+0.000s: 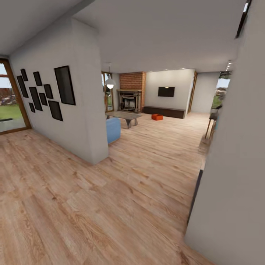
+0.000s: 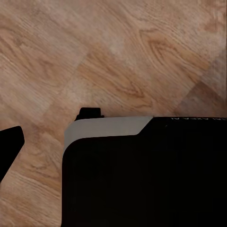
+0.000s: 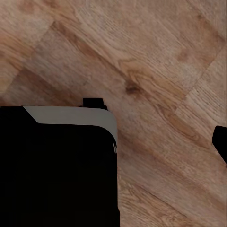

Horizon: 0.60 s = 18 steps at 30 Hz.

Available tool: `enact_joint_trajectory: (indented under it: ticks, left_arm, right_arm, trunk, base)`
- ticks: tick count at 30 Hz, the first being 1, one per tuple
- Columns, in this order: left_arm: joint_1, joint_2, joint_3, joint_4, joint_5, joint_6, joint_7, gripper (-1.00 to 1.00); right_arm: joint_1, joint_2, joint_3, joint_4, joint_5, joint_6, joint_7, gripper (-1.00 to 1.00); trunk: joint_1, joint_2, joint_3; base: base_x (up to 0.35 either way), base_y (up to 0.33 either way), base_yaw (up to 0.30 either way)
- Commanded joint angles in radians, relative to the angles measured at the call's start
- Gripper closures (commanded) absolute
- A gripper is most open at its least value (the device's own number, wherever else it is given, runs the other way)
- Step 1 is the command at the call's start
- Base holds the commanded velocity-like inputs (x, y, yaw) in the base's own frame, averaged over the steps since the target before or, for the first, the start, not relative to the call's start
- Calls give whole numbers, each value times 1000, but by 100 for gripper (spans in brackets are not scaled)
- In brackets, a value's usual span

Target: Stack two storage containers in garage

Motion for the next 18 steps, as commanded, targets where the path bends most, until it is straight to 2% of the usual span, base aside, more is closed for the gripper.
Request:
enact_joint_trajectory:
  ticks: [1,8,18]
  left_arm:
    - [-1,0,1,1,0,-4,3,-100]
    - [-1,0,1,1,0,-4,3,-100]
    - [-1,0,1,1,0,-4,3,-100]
  right_arm:
    - [-1,1,8,3,-9,-5,-1,-100]
    - [-1,1,8,3,-9,-5,-1,-100]
    - [-1,1,8,3,-9,-5,-1,-100]
  trunk:
    - [1,-1,-1]
    - [1,-1,-1]
    - [1,-1,-1]
  base:
    - [322,0,242]
    - [322,0,248]
    - [322,0,26]
